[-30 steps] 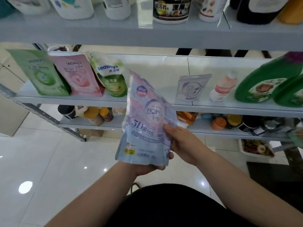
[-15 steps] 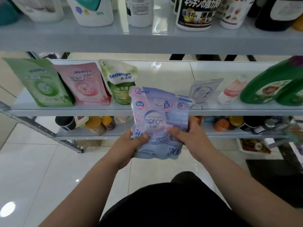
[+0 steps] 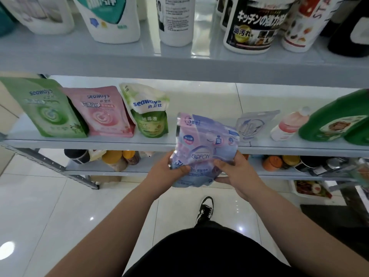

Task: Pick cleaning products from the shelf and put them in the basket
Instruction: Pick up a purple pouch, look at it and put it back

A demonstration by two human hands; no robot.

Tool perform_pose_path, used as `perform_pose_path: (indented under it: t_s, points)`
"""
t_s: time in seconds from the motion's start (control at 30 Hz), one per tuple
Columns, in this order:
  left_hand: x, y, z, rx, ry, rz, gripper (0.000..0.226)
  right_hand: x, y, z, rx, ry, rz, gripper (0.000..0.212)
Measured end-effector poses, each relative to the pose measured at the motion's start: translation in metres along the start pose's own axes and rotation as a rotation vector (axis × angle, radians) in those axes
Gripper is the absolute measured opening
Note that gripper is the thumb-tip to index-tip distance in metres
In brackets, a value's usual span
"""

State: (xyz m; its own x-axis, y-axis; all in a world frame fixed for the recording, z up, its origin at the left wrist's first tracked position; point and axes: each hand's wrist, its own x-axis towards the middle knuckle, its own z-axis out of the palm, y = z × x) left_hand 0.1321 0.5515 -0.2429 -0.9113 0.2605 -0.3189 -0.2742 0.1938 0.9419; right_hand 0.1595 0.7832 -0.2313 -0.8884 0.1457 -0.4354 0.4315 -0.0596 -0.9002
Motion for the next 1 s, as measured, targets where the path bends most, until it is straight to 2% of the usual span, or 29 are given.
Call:
perform_pose_path:
  t_s: [0.07,0.2,0.3,0.47,0.63,1.0]
  points:
    - [0.019,0.005,-0.002,0.167,0.046,0.007,0.034,0.018,-0.004,0.002,-0.023,0.032,-0.047,0.035]
    - [0.053,-0.005,-0.011,0.556,0.089,-0.066,0.055,0.059,-0.011,0.001,-0.076,0.095,-0.126,0.03]
    - [0.068,-0.022,-0.014,0.892,0.063,-0.071,0.068,0.088,-0.015,0.002,-0.1,0.101,-0.146,0.041]
    - [0.091,-0.031,-0.01,1.164,0.016,0.031,0.08,0.123,-0.014,0.005,-0.196,0.17,-0.185,0.03]
    - [0.106,-0.031,-0.004,1.292,-0.104,-0.028,0.088,0.146,-0.018,0.01,-0.266,0.174,-0.211,0.036]
    - [0.107,-0.035,0.003,1.26,-0.08,-0.093,0.084,0.151,-0.027,0.019,-0.325,0.119,-0.239,0.033]
